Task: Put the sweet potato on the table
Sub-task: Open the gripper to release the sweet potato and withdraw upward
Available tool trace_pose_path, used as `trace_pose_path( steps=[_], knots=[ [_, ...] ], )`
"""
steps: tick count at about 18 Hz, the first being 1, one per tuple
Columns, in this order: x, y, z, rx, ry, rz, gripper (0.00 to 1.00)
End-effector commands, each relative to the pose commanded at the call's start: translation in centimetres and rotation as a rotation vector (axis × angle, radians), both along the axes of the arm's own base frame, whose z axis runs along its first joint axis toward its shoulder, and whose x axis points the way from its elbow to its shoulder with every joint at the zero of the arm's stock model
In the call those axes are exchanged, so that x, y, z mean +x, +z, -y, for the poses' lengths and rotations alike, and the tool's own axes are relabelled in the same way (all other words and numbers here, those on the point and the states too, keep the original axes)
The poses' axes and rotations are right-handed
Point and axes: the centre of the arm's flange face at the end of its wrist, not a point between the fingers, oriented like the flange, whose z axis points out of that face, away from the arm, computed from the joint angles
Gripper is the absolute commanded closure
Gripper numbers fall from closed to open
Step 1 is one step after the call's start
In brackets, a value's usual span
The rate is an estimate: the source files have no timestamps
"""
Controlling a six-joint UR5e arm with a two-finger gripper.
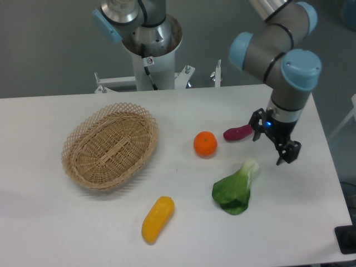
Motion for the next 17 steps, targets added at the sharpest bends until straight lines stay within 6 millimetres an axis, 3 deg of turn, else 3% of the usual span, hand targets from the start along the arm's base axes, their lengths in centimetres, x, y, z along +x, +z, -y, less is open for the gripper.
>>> trace_pose_path(
  steps=[4, 17],
  knots=[
    [-0.4, 0.4, -2.0, -0.047, 0.014, -0.011, 0.0],
    [0.0, -0.3, -3.0, -0.057, 0.031, -0.011, 0.0]
  ],
)
